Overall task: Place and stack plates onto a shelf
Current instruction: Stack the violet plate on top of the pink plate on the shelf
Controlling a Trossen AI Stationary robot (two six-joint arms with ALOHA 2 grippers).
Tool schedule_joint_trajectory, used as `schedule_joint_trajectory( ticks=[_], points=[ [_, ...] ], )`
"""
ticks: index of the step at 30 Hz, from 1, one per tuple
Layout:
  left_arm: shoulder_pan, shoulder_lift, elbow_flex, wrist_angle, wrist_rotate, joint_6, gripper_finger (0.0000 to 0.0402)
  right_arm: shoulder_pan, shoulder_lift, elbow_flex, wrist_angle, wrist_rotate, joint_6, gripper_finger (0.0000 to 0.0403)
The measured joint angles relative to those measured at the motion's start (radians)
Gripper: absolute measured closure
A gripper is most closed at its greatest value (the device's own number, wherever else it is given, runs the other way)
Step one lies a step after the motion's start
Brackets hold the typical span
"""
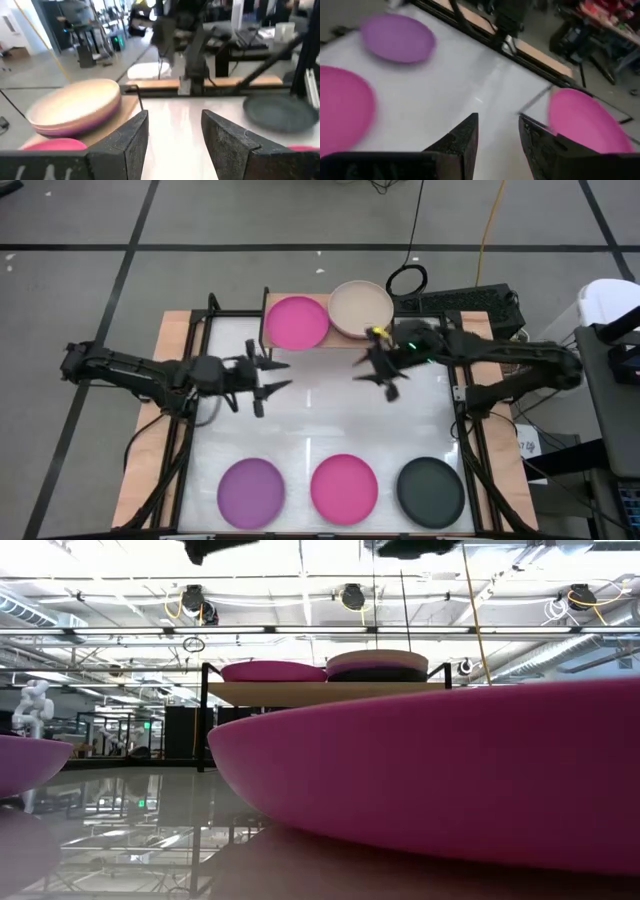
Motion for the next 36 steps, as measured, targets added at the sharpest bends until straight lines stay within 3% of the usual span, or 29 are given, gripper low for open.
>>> schedule_joint_trajectory(
  ticks=[7, 13, 17, 22, 36],
  points=[
    [-0.022, 0.180, 0.001, 0.019, 0.027, -0.026, 0.0213, 0.102, -0.296, -0.401, 0.347, 0.014, 0.152, 0.0277],
    [-0.047, 0.297, 0.001, 0.089, 0.134, -0.106, 0.0213, 0.153, -0.452, -0.609, 0.540, 0.065, 0.234, 0.0277],
    [-0.074, 0.354, 0.001, 0.107, 0.180, -0.130, 0.0213, 0.177, -0.497, -0.660, 0.564, 0.122, 0.253, 0.0277],
    [-0.105, 0.399, 0.001, 0.101, 0.193, -0.154, 0.0213, 0.200, -0.501, -0.673, 0.580, 0.122, 0.269, 0.0277],
    [-0.155, 0.403, 0.001, -0.018, 0.247, -0.215, 0.0213, 0.209, -0.495, -0.673, 0.586, 0.122, 0.284, 0.0277]
  ],
)
